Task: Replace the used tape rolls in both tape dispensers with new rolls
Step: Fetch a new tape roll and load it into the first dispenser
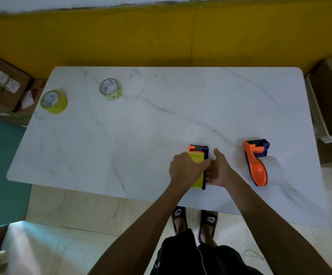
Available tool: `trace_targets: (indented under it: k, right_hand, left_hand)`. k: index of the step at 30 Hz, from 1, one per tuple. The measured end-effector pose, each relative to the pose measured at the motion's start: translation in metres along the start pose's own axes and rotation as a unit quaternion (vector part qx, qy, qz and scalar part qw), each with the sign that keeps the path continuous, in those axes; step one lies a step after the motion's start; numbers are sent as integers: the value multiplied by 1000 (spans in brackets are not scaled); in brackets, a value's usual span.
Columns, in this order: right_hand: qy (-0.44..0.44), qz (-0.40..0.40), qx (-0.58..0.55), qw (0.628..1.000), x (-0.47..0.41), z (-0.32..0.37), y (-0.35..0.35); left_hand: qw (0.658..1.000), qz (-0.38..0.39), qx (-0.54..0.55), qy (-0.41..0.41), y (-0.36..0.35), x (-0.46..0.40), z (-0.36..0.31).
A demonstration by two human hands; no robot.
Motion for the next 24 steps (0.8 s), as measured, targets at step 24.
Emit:
trace_targets:
  k: [24]
  right_hand:
    - [292, -219, 363, 858, 54, 70, 13]
  left_hand:
    - [999, 42, -22, 5, -16, 8, 11]
Point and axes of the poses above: each hand's wrist, its own x-axis away from the middle knuckle, its own y-axis out of the back of the hand, z = x × y, the point moved 10 cm from there along -x, towards the middle knuckle, and after that the axes turned 13 degrees about -z, right-handed, at the moved point
